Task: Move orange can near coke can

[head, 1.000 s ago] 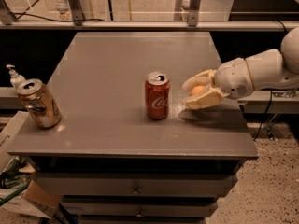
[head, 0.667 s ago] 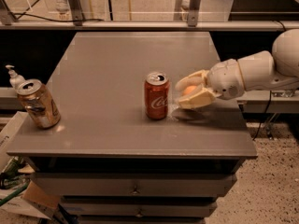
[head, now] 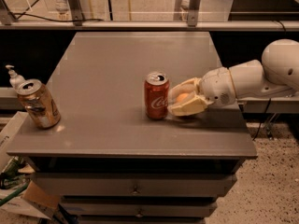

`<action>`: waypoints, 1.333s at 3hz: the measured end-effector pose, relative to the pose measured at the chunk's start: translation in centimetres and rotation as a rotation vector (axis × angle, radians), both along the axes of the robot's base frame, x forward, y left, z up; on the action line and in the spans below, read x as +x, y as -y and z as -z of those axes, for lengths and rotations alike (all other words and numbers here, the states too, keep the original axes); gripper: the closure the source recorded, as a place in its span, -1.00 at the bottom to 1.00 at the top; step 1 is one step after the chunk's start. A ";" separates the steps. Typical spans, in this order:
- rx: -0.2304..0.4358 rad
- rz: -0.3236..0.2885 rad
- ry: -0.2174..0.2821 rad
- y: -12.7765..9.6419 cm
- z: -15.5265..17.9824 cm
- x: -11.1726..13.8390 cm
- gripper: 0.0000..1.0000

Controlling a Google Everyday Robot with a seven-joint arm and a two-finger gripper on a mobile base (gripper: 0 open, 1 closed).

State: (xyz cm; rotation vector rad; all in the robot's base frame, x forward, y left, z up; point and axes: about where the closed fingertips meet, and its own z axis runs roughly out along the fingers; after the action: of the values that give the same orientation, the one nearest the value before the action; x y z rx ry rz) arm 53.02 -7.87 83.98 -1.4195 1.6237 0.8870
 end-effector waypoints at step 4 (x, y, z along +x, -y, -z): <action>-0.012 -0.009 -0.049 0.0 0.9 -1.1 -0.74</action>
Offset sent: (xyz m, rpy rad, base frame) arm -0.0136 -0.0045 -0.0148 -0.0175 0.0624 0.0044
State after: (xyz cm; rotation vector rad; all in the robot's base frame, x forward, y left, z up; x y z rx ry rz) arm 51.96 -7.82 83.11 -1.4245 1.6619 0.9253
